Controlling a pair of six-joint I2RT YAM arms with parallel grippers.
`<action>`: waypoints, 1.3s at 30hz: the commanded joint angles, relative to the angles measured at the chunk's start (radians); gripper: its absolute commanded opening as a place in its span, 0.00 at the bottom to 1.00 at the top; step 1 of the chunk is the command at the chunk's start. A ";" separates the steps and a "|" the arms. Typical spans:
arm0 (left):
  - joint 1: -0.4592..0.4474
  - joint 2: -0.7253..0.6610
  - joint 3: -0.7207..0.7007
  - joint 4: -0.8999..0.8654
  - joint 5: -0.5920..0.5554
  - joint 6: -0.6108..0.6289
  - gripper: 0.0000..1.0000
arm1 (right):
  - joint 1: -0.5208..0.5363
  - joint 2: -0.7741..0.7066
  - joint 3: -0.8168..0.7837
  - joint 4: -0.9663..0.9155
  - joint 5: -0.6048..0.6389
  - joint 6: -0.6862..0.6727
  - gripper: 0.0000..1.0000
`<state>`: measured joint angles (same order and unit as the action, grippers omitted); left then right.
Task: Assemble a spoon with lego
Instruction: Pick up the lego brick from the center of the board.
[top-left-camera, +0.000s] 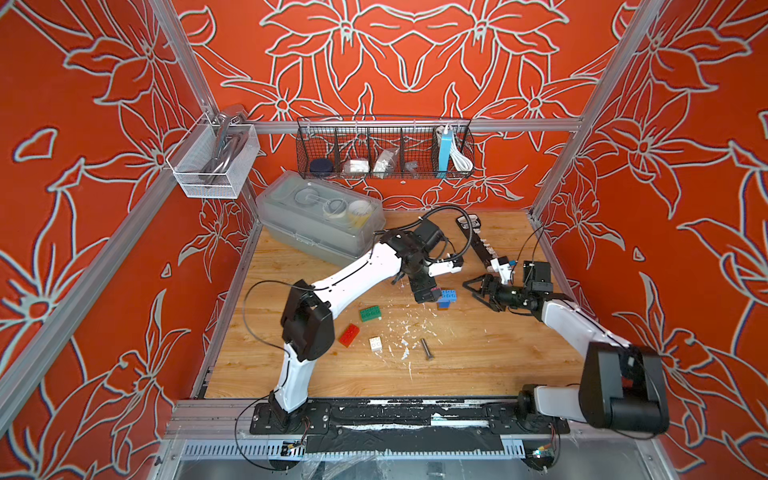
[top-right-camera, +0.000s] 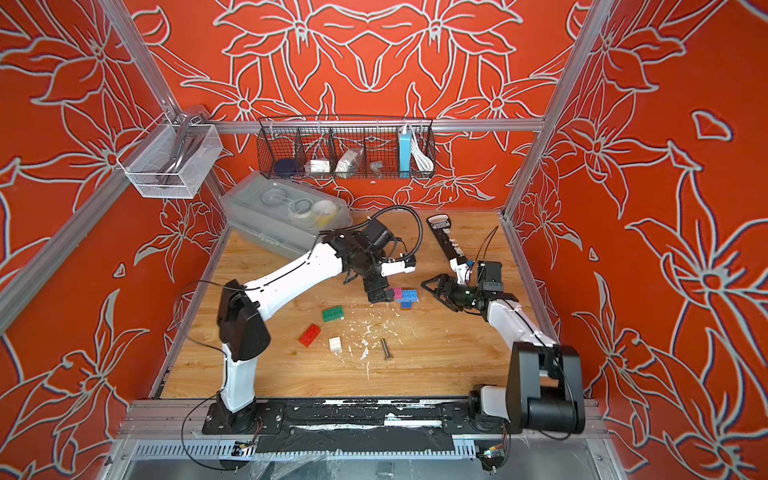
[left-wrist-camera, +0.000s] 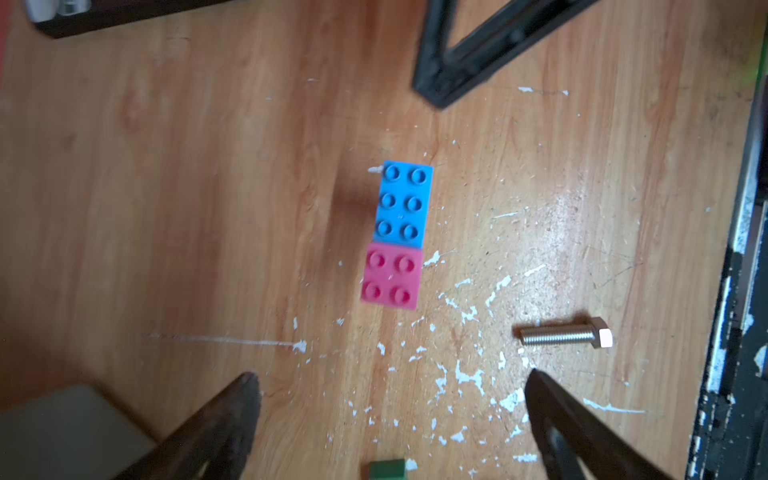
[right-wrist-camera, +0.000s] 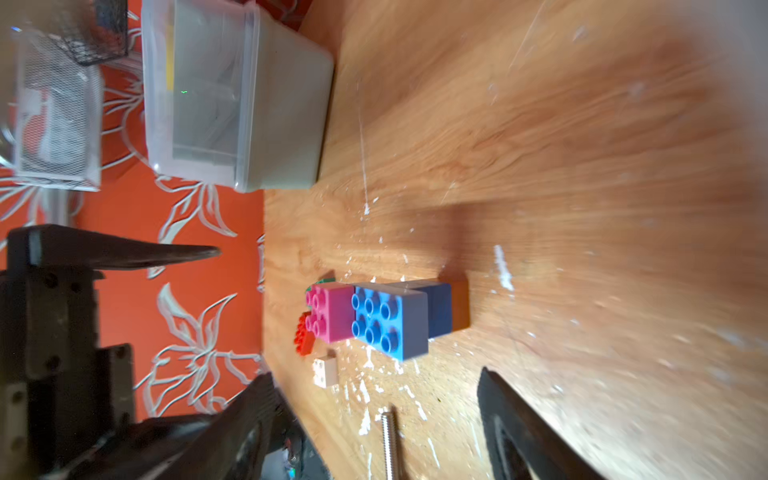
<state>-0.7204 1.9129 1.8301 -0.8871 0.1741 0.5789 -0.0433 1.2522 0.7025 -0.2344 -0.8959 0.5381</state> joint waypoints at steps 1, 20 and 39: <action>0.068 -0.196 -0.181 0.207 -0.030 -0.162 0.99 | 0.024 -0.121 0.105 -0.278 0.212 -0.131 0.80; 0.548 -1.084 -1.194 0.621 -0.233 -0.858 0.98 | 0.929 0.470 0.765 -0.544 0.720 -0.570 0.79; 0.569 -1.209 -1.312 0.616 -0.280 -0.927 0.98 | 1.039 0.997 1.165 -0.593 0.861 -0.724 0.73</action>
<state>-0.1570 0.7162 0.5240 -0.2962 -0.0902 -0.3309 0.9958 2.2093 1.8275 -0.7841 -0.0757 -0.1638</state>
